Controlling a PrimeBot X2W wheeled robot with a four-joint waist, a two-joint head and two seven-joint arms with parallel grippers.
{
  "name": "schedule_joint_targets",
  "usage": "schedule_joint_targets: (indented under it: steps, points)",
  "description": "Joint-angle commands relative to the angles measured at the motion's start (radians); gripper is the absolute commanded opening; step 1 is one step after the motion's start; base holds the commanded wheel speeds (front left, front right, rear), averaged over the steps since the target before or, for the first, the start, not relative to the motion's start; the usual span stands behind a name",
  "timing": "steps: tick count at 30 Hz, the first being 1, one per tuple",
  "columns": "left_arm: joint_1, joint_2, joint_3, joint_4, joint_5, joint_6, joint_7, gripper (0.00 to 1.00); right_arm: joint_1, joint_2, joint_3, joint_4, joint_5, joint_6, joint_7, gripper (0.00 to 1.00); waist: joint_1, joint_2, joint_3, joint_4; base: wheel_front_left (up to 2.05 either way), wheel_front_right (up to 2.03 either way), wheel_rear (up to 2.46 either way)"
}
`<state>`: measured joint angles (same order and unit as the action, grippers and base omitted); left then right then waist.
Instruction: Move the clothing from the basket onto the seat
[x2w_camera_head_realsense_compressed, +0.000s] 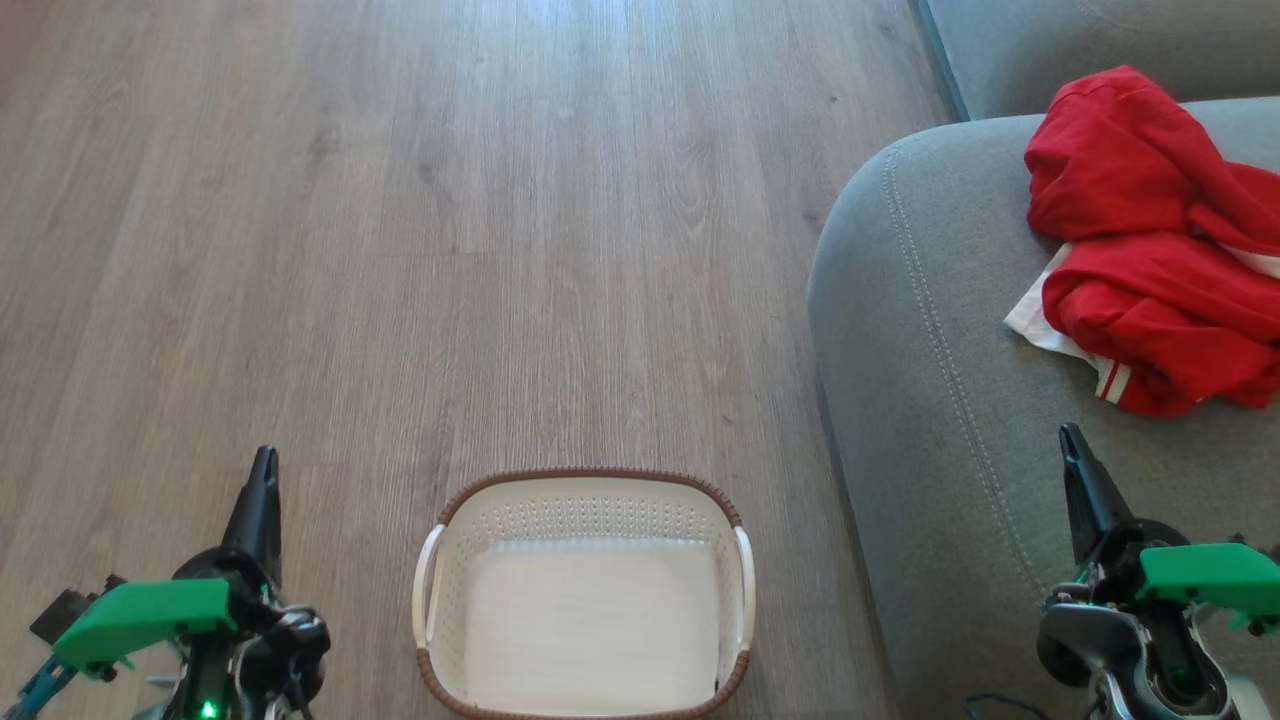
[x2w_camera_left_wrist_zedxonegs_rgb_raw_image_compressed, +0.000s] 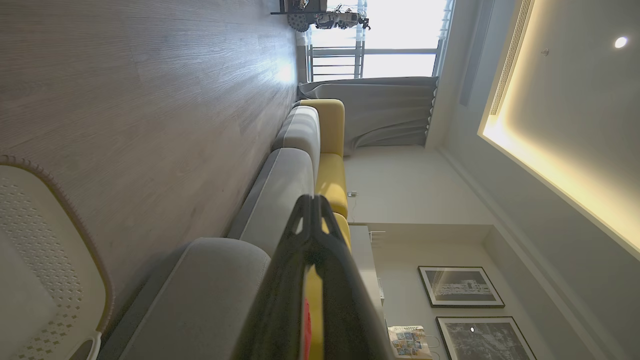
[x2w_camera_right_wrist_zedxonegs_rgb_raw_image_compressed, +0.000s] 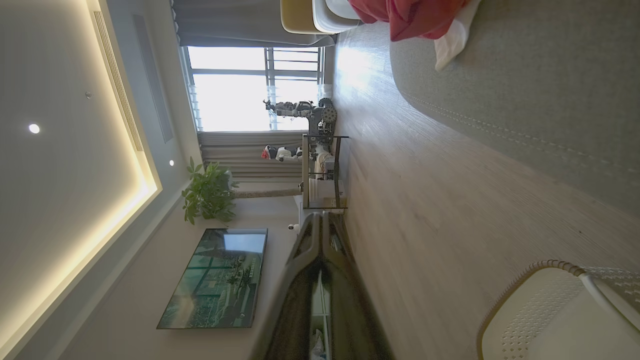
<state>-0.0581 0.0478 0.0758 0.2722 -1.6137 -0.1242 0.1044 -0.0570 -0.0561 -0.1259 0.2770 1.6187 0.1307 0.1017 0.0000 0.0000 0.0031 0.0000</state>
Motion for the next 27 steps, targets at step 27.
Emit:
schedule_joint_targets:
  steps: [27]
  points:
    - [-0.05, 0.004, 0.037, -0.027, 0.004, -0.007, 0.008, 0.0, -0.051, 0.003, 0.015, -0.032, -0.008, 0.0, 0.01, 0.0, 0.0, 0.0, 0.0, 0.0, 0.0, 0.0, 0.0]
